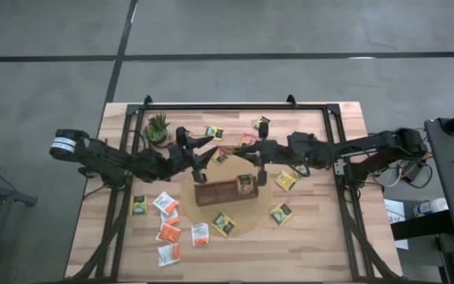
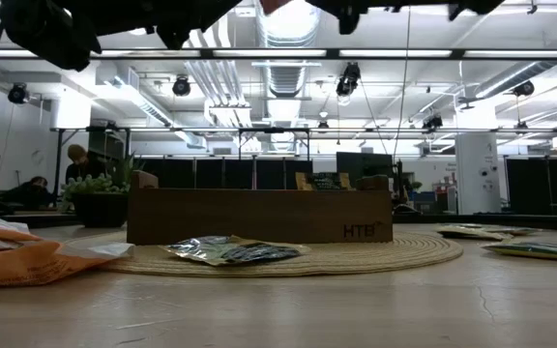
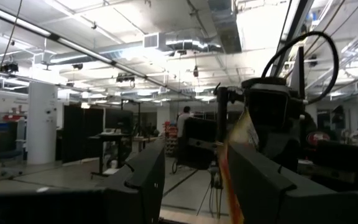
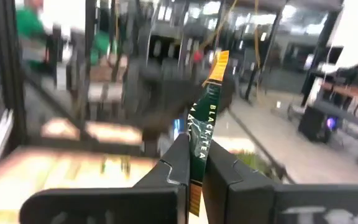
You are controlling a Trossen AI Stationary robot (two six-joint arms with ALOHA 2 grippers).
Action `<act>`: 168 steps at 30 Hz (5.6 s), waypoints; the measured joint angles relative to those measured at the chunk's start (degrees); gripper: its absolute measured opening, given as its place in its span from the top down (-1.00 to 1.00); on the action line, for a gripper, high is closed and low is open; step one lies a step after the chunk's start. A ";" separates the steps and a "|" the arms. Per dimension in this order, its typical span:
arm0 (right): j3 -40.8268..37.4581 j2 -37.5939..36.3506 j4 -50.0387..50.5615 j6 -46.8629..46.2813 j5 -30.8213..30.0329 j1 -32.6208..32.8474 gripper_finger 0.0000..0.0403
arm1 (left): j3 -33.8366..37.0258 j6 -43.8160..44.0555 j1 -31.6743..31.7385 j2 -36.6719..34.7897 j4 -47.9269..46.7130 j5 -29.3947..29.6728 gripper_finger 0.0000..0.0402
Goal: Pick & Place Tea
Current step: Put the orange tea bag into the right section of the wooden organizer
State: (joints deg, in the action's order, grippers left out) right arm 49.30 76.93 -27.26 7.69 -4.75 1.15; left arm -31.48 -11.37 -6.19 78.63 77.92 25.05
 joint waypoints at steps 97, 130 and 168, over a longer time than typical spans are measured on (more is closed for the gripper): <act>26.05 26.66 67.73 -1.10 3.01 -1.32 0.21 | 0.00 1.35 -0.05 -13.18 -21.21 2.06 0.17; 25.15 17.68 71.03 -2.35 -1.86 -1.33 0.25 | 0.02 5.90 -0.07 -32.37 -52.32 3.08 0.17; 25.15 17.56 68.38 3.90 -2.95 -1.98 0.53 | 3.37 12.65 0.15 -41.94 -77.60 3.07 0.17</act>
State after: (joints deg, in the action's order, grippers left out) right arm 74.46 94.49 41.12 11.60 -7.70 -0.83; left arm -28.12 1.28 -6.05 36.69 0.32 28.12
